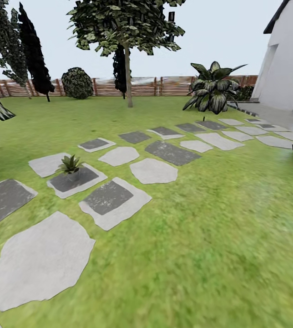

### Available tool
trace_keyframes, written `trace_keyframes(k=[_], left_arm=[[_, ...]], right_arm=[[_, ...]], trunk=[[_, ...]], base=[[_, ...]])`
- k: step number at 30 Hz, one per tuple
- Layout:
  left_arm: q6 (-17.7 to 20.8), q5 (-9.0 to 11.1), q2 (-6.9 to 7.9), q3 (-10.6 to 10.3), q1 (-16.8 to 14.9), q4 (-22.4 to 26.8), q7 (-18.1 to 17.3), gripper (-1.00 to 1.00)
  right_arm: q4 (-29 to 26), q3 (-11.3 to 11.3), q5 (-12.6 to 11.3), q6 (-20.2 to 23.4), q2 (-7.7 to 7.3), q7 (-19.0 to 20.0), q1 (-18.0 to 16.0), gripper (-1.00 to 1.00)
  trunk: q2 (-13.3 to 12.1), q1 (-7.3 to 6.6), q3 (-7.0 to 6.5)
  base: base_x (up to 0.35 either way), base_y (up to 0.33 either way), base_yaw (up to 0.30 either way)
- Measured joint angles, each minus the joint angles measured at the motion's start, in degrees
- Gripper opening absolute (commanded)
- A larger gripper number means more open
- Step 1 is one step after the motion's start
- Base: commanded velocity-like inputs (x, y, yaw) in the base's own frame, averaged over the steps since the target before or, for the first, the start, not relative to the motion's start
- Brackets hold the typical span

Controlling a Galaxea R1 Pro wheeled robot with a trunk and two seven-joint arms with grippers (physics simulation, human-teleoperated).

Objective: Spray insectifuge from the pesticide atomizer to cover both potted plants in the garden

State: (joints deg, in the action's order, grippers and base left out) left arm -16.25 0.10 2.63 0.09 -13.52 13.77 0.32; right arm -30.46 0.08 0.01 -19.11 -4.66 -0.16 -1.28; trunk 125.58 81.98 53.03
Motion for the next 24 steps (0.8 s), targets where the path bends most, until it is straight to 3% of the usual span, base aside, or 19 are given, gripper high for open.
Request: trace_keyframes(k=[24], left_arm=[[0.0, -0.02, -0.08, 0.0, 0.01, -0.01, 0.0, 1.0]], right_arm=[[0.01, 0.0, 0.07, 0.03, 0.01, 0.0, -0.01, 1.0]], trunk=[[0.0, 0.0, 0.0]], base=[[0.339, 0.0, -0.024]])
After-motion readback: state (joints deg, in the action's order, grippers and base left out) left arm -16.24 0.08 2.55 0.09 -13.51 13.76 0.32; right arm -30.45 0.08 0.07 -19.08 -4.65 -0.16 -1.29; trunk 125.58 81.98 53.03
